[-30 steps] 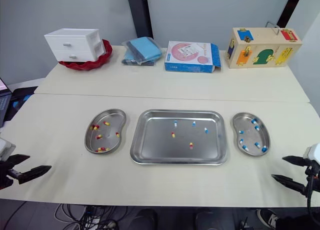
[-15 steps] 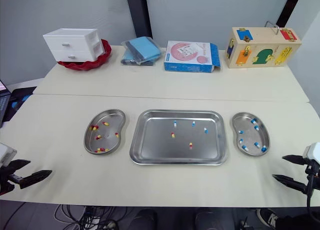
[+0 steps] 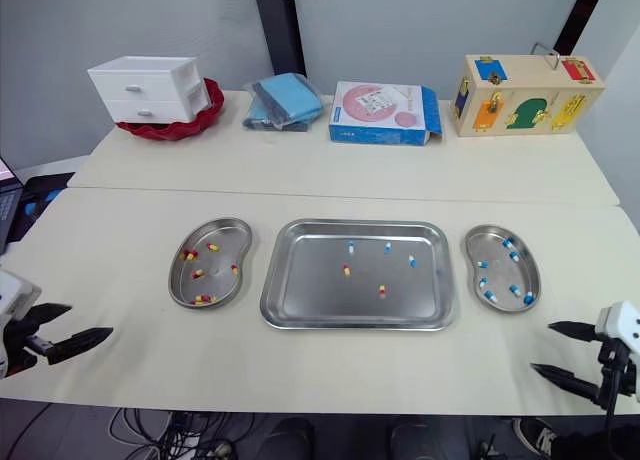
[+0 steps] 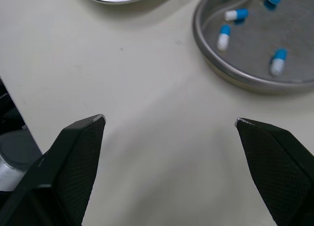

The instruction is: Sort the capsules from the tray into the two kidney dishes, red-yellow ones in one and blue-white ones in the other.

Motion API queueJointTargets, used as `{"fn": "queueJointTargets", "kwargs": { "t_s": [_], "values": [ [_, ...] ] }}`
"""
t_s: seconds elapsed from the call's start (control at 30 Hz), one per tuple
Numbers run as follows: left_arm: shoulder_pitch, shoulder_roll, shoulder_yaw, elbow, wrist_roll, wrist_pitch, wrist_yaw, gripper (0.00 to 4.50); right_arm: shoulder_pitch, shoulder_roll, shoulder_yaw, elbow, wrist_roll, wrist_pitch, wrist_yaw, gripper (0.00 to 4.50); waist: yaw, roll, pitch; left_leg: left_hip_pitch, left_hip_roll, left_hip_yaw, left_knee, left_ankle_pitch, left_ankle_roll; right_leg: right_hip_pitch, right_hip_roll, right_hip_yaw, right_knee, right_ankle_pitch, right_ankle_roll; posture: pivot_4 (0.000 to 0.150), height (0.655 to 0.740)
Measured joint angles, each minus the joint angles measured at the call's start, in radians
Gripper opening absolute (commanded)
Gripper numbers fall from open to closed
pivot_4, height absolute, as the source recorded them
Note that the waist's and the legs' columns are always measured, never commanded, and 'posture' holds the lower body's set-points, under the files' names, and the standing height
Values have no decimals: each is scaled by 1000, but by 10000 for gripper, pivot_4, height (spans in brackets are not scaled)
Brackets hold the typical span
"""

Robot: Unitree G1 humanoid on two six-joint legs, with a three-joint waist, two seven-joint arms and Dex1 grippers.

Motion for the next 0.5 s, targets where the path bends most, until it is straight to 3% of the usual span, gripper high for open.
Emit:
{"fn": "queueJointTargets", "kwargs": {
  "t_s": [0.3,0.5],
  "values": [
    [-255,-5,-252,-144,-79,50,-18,44735,79,260,103,-281,81,-83,-62,45000,8,0,0,0,0,-1,1,0,0,0,0,-1,1,0,0,1500,7400],
    [-500,-82,-502,-130,-73,11,-43,44735,100,329,183,-325,68,-141,-110,45000,10,0,0,0,0,-2,1,0,0,0,1,-1,1,0,0,1500,7400]
  ]
}}
